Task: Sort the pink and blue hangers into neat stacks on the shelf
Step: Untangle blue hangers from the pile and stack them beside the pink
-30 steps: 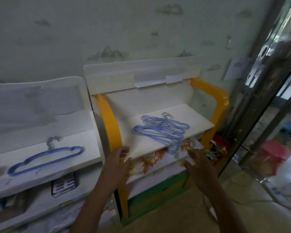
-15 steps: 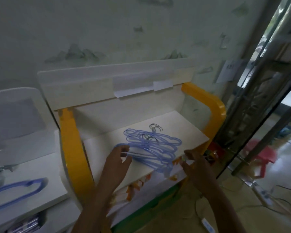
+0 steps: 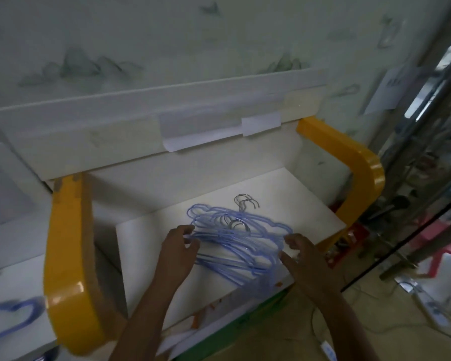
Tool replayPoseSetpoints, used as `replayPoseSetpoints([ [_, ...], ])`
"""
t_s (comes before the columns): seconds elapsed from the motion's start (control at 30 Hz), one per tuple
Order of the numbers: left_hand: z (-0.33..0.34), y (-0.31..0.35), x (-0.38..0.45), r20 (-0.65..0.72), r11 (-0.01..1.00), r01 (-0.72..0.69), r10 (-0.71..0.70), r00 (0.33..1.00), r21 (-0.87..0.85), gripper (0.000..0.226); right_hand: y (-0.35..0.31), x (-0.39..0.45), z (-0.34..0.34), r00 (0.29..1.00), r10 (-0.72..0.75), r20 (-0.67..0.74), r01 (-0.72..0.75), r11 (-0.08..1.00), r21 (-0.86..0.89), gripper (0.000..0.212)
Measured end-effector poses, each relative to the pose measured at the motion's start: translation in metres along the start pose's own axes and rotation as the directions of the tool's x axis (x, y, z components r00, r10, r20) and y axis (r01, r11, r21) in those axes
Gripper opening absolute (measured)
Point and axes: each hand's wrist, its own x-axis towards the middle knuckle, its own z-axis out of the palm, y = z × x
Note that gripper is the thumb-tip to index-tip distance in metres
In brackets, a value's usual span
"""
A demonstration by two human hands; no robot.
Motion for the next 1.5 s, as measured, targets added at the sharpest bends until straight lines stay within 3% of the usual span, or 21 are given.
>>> replayPoseSetpoints([
  [0.37, 0.044, 0.002, 0.044, -0.105, 0.953, 0.277, -0.265, 0.959, 0.12, 0.032, 0.02, 0.095, -0.014, 0.99, -0.089, 0.108, 0.084, 0.995, 0.047, 0.037],
  [0.63, 0.063, 0.005, 0.06, -0.216, 0.913, 0.359, -0.318, 0.923, 0.191, 0.03, 0.035, 0.128, -0.014, 0.98, -0.127, 0.151, 0.119, 0.991, 0.063, 0.037],
  [0.93, 0.066, 0.014, 0.063, -0.268, 0.884, 0.405, -0.341, 0.901, 0.234, 0.014, 0.049, 0.147, -0.027, 0.974, -0.155, 0.165, 0.149, 0.988, 0.05, 0.033],
  [1.03, 0.066, 0.008, 0.061, -0.247, 0.89, 0.443, -0.407, 0.88, 0.112, 0.011, 0.052, 0.152, -0.031, 0.97, -0.167, 0.174, 0.161, 0.986, 0.051, 0.032],
  [1.13, 0.066, 0.017, 0.06, -0.179, 0.849, 0.508, -0.527, 0.831, -0.142, 0.004, 0.054, 0.153, -0.033, 0.969, -0.173, 0.177, 0.166, 0.985, 0.053, 0.032],
  [1.27, 0.057, 0.037, 0.058, 0.075, 0.551, 0.58, -0.683, 0.726, -0.6, 0.011, 0.059, 0.149, -0.035, 0.968, -0.177, 0.178, 0.172, 0.984, 0.047, 0.031],
  [1.37, 0.05, 0.048, 0.049, 0.178, 0.525, 0.592, -0.638, 0.749, -0.611, 0.016, 0.061, 0.144, -0.038, 0.969, -0.172, 0.177, 0.167, 0.985, 0.045, 0.032],
  [1.5, 0.045, 0.051, 0.038, 0.166, 0.628, 0.552, -0.565, 0.808, -0.549, 0.017, 0.061, 0.141, -0.04, 0.976, -0.152, 0.156, 0.148, 0.988, 0.04, 0.031],
])
